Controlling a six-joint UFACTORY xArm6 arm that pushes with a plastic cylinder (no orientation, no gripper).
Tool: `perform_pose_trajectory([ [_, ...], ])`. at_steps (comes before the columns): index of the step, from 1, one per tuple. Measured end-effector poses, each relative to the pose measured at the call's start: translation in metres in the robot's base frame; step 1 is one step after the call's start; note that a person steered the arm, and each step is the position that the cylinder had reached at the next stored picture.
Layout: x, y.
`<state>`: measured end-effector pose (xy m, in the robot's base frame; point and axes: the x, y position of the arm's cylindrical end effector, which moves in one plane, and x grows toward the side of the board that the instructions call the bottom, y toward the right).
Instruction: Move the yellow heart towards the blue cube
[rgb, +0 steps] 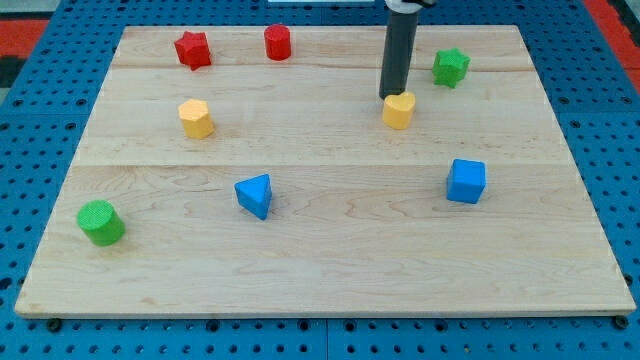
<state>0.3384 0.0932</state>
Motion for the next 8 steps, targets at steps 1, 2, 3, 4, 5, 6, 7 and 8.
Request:
perform_pose_trajectory([
  [1, 0.01, 0.003],
  [2, 0.009, -0.026],
  [3, 0.012, -0.032],
  [4, 0.019, -0.032],
  [5, 0.022, -0.03],
  [6, 0.029, -0.015],
  [7, 0.033, -0.005],
  [8, 0.037, 0.013],
])
